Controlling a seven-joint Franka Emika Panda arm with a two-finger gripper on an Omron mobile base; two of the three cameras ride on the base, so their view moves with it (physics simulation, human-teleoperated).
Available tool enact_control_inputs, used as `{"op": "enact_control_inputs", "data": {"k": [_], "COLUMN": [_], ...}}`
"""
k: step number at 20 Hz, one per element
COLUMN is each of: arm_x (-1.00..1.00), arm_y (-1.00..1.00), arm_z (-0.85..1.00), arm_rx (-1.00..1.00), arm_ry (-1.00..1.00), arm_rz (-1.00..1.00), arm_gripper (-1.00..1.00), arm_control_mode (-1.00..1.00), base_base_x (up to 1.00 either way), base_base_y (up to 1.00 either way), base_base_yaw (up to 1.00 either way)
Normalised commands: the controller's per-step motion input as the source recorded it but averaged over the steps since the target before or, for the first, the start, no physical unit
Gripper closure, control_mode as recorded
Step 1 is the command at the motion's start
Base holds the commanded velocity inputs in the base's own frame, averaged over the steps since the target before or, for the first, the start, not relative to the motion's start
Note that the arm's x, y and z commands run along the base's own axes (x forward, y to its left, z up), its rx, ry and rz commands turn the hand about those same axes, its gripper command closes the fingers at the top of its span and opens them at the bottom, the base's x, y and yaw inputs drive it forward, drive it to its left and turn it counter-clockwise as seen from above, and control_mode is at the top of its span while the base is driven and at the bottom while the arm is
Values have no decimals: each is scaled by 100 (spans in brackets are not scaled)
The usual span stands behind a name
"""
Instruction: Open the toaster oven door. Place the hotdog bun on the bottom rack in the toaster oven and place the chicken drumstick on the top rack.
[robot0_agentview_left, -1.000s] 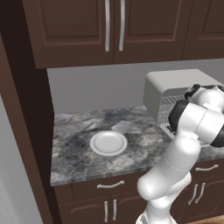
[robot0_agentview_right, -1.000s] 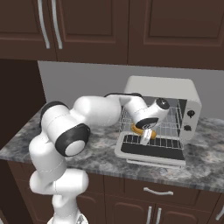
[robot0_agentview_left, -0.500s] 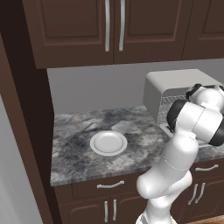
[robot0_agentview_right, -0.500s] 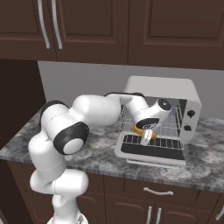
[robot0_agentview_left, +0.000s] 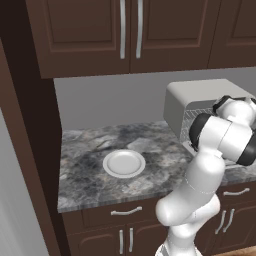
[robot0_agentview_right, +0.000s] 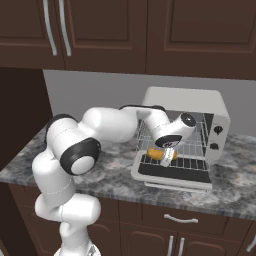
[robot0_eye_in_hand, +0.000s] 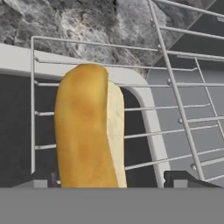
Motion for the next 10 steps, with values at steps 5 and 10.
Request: {"op": "enact_control_inputs", "data": {"k": [5,10], "arm_x": [-5,-7], "arm_y": [-3,-11], "arm_z": [9,29], "arm_rx": [0,0], "arm_ry": [0,0], "arm_rz": [0,0], "arm_gripper": [-100,-100], "arm_control_mode": [-100,-100], "base_base_x": [0,0], "base_base_y": [0,0], "base_base_yaw": [0,0]}}
